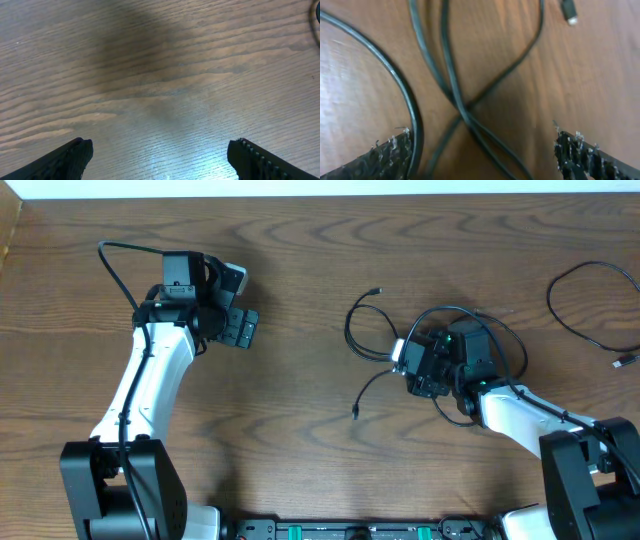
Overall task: Untangle cables
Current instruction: 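Drag the black cable bundle up-right with the right gripper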
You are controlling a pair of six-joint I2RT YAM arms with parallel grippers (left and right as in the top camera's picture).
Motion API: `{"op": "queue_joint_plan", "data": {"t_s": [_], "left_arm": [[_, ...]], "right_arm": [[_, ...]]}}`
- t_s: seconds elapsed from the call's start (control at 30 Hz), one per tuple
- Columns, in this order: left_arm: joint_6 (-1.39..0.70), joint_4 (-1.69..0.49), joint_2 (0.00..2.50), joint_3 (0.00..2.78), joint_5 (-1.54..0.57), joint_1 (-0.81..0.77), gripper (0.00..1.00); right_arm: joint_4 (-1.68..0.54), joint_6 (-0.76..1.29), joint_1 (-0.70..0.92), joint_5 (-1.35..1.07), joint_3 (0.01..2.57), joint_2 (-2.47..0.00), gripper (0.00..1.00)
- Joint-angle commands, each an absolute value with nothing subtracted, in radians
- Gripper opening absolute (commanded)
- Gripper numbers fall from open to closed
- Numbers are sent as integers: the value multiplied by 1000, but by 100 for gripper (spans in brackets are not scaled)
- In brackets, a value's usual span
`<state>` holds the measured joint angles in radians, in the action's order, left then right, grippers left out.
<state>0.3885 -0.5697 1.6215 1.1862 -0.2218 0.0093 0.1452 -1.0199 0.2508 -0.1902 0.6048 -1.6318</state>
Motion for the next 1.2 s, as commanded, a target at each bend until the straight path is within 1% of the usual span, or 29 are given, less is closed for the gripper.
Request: {"op": "queue_joint_plan", "data": {"t_s": [0.0,0.2,0.3,0.4,0.57,0.6,0.63,0.67,0.73,0.83,1.0,1.07,1.13,1.17], "left_arm": [[379,-571,1629,1195,-216,11,91],[379,-571,1629,1195,-216,11,91],[379,-571,1629,1195,-216,11,91],[379,-571,1629,1195,-216,11,91],[379,-571,1629,1195,-216,11,91],[379,-571,1629,1195,-216,11,91],[379,-571,1629,1195,-216,11,91],[379,-571,1629,1195,-216,11,91],[379,-571,1629,1195,-216,11,91],[379,-571,1629,1195,-216,11,91],[379,-571,1629,1195,-216,11,91],[379,-571,1629,1195,-216,11,91],[379,-571,1629,1195,-216,11,91],[379,-571,1629,1195,-216,11,91]], "right_arm": [[130,-1117,243,54,529,-1723,91],[220,-1140,243,28,529,-1723,92],[226,-1139,243,-9,529,-1723,92],[224,-1139,241,-45,529,-1726,89],[218,-1106,241,-65,529,-1757,79],[217,-1094,241,-67,529,-1766,75],[218,-1070,241,-70,529,-1781,68],[218,-1058,239,-75,529,-1792,64],[217,-1032,234,-102,529,-1820,51],[217,-1005,224,-140,529,-1856,34],[216,-984,221,-169,529,-1878,24],[217,-971,221,-172,529,-1878,16],[216,-941,221,-180,529,-1878,1],[216,-923,221,-191,529,-1878,1]]}}
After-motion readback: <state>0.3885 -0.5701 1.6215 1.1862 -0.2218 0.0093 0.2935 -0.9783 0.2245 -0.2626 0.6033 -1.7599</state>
